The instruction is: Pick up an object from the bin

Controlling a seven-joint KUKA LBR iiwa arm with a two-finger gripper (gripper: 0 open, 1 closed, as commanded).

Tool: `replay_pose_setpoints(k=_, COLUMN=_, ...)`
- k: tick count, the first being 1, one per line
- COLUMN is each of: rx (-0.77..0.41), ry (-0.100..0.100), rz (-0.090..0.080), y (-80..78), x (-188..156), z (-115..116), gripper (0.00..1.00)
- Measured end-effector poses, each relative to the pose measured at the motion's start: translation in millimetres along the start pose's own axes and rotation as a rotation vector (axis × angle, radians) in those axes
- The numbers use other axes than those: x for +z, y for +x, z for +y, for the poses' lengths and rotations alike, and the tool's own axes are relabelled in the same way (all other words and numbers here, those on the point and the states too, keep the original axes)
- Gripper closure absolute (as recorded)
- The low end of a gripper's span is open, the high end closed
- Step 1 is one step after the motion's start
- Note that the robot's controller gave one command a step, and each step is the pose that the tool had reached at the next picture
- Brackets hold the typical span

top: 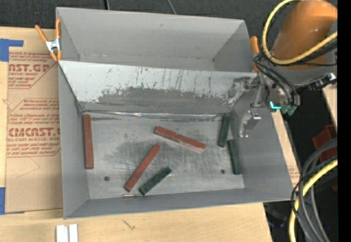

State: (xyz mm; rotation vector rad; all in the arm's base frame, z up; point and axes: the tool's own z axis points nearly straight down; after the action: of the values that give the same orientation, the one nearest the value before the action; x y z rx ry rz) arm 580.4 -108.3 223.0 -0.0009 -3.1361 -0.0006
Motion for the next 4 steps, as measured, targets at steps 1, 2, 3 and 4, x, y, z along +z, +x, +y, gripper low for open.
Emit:
replay_pose_setpoints(k=1, rx=-0.001, ry=0.001, rz=-0.008, y=-1.5, x=-4.7, z=0.5, gripper=0.0)
replay_pose_setpoints(k=2, rx=-0.028, ry=0.002, rz=-0.013, y=14.8, x=50.5, z=10.9, gripper=0.0)
replay_pose_setpoints(k=3, rx=0.036, ry=0.0, rz=-0.012, y=-4.1, x=131.6, z=23.5, gripper=0.0)
replay_pose_setpoints(k=4, rx=0.064, ry=0.001, rz=-0.009, y=-0.7, x=146.5, z=38.4, gripper=0.0)
